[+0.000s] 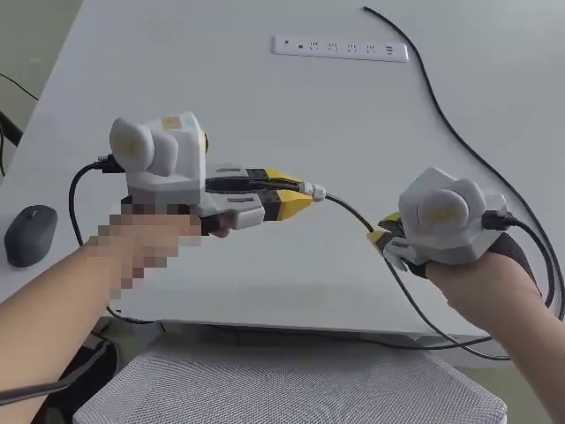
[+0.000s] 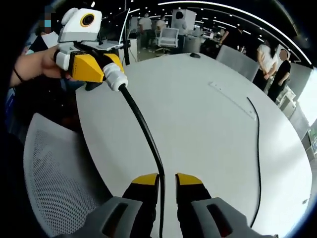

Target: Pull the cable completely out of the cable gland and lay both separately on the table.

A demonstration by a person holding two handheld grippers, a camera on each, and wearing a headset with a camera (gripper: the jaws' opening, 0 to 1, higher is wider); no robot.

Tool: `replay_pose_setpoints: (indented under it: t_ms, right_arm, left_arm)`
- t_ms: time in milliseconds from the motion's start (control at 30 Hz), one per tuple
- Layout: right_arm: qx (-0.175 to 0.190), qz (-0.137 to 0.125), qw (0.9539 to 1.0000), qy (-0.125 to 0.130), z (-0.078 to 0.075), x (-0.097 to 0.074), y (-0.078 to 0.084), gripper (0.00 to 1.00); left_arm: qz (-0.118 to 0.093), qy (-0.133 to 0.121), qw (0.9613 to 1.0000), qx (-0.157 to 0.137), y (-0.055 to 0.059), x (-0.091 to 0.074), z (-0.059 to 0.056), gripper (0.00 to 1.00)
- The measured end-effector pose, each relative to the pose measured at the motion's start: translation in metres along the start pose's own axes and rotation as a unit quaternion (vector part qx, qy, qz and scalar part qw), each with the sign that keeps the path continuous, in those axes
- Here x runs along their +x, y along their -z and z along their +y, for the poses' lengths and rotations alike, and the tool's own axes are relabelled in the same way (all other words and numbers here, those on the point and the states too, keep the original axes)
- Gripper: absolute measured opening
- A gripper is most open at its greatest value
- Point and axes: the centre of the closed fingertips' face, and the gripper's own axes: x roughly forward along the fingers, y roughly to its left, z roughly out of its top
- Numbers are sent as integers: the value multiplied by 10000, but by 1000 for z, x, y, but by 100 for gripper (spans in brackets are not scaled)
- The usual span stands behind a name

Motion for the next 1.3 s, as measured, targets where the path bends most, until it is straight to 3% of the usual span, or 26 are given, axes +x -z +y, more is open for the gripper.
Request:
replay_pose_setpoints:
  t_ms: [100, 167, 267, 333, 833, 1300]
  right_arm:
    - [-529, -481, 9974, -84, 9, -7, -28, 17]
    - [-903, -764, 9928, -182, 19, -11, -45, 18]
    - [-1163, -1000, 9878, -270, 31, -16, -64, 19]
    - [-1421, -1160, 9828, -197, 34, -19, -75, 18]
    - [-1952, -1198, 9731, -235, 42, -16, -87, 9]
    - [-2153, -1204, 9688, -247, 43, -12, -88, 0]
  left_arm:
    - [15, -20, 10000, 16, 0, -1, 1, 14]
    - [12, -20, 10000, 2, 0, -1, 2, 14]
    - [12, -25, 10000, -4, 0, -1, 2, 14]
    - [12, -25, 10000, -9, 0, -1, 2, 14]
    - [19, 28, 10000, -51, 0, 1, 1, 15]
    - [34, 45, 9999, -90, 1, 2, 0, 15]
